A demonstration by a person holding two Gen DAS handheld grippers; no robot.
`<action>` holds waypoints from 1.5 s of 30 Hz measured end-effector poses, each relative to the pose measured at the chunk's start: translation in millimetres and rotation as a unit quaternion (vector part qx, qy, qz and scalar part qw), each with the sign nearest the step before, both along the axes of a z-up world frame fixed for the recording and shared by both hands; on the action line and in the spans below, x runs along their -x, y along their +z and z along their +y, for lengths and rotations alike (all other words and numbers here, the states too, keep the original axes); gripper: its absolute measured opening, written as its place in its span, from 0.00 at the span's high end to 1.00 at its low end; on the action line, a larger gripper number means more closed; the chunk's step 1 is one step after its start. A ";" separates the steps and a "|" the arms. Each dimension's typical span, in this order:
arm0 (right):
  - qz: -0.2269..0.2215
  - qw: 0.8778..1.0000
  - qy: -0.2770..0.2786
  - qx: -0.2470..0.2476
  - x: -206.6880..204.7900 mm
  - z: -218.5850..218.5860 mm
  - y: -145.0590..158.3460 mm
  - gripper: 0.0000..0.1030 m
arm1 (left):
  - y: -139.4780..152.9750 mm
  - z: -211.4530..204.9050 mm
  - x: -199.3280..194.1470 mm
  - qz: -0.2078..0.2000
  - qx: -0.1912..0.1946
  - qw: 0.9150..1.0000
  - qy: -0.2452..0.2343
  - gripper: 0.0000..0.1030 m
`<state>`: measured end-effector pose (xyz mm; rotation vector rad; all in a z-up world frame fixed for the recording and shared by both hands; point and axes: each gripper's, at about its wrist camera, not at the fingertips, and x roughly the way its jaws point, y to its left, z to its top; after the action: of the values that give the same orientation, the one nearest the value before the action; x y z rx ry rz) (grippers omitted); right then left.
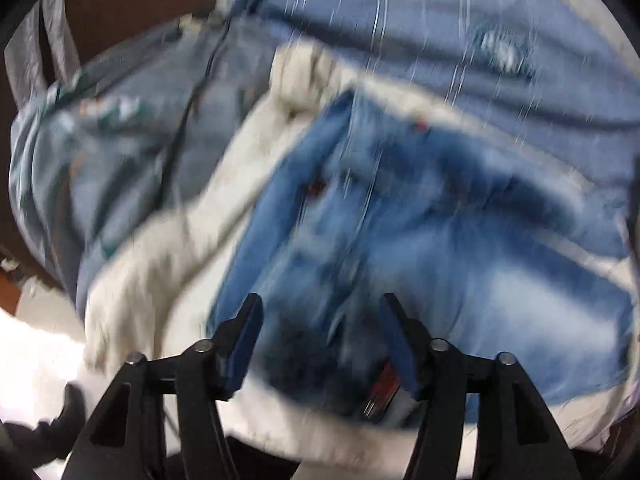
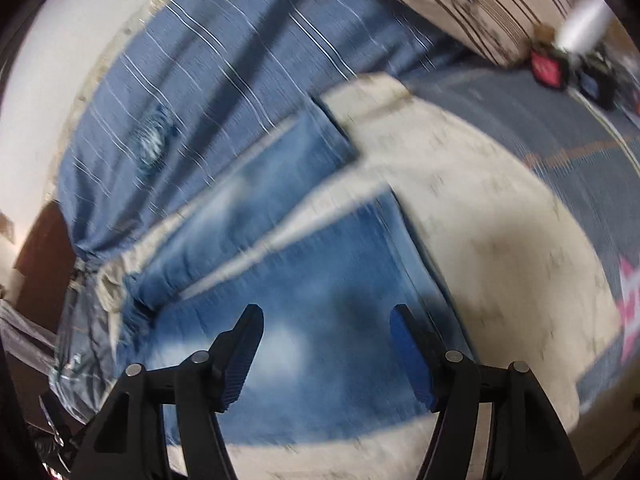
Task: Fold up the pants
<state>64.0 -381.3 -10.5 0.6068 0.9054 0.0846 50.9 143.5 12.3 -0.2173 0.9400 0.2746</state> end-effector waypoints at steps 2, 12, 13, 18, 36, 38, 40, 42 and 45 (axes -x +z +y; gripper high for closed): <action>-0.012 1.000 0.009 -0.001 -16.6 0.4 11.8 0.33 | 15.3 9.3 -17.6 -0.023 0.023 0.999 -0.005 0.31; -0.037 0.998 0.048 0.034 -165.3 -4.6 50.9 0.33 | -5.4 61.7 -152.7 0.000 0.122 0.993 -0.007 0.31; -0.032 0.998 0.053 0.031 -177.8 -7.2 49.3 0.33 | -9.2 63.2 -164.9 0.005 0.124 0.992 -0.008 0.31; 0.006 0.997 0.055 0.048 -243.7 -11.3 33.3 0.33 | -21.2 76.1 -206.1 0.014 0.163 0.986 -0.003 0.31; 0.066 0.984 0.082 0.144 -298.9 12.5 -11.3 0.77 | -55.6 72.3 -274.5 0.054 0.187 0.981 -0.008 0.56; 0.067 0.982 0.085 0.153 -298.1 12.6 -13.4 0.84 | -58.5 72.2 -278.8 0.057 0.185 0.981 -0.004 0.58; 0.068 0.982 0.088 0.155 -296.6 13.1 -15.3 0.85 | -62.0 74.4 -282.0 0.061 0.194 0.979 0.003 0.59; 0.067 0.982 0.089 0.155 -298.3 12.8 -17.3 0.85 | -64.9 76.0 -285.1 0.064 0.203 0.977 0.008 0.59; 0.070 0.983 0.093 0.142 -301.1 15.6 -17.9 0.85 | -64.7 74.5 -286.4 0.063 0.194 0.979 0.005 0.70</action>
<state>365.1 -365.7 -28.4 0.2636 1.0877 0.0794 337.3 218.0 -52.4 -0.5690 1.1136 0.1122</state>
